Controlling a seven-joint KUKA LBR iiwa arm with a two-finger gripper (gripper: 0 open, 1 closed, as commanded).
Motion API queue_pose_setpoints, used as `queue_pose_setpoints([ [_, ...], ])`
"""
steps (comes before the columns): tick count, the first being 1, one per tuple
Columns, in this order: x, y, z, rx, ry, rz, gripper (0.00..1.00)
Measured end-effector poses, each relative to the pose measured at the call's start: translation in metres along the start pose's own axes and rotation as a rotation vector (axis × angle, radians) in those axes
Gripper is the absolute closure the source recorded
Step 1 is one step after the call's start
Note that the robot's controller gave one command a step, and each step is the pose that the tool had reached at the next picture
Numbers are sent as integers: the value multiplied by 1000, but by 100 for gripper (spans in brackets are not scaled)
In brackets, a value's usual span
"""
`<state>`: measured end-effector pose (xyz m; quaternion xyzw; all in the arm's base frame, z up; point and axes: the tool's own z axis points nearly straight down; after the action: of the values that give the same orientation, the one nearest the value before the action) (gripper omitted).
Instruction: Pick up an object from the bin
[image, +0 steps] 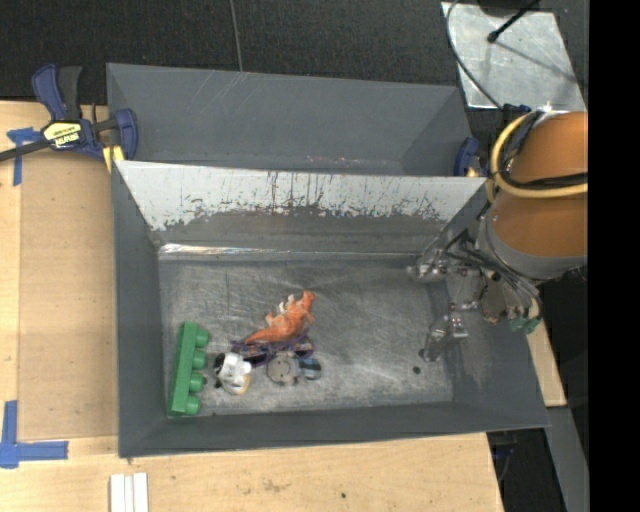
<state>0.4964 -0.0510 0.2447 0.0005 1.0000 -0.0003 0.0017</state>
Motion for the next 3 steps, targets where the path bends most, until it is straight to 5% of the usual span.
queue_pose_setpoints([
  [1, -4, 24, 40, 2, -8, -181, 0],
  [2, -60, 111, 78, -1, -2, -231, 0],
  [3, -74, 150, 83, -3, -1, -298, 0],
])
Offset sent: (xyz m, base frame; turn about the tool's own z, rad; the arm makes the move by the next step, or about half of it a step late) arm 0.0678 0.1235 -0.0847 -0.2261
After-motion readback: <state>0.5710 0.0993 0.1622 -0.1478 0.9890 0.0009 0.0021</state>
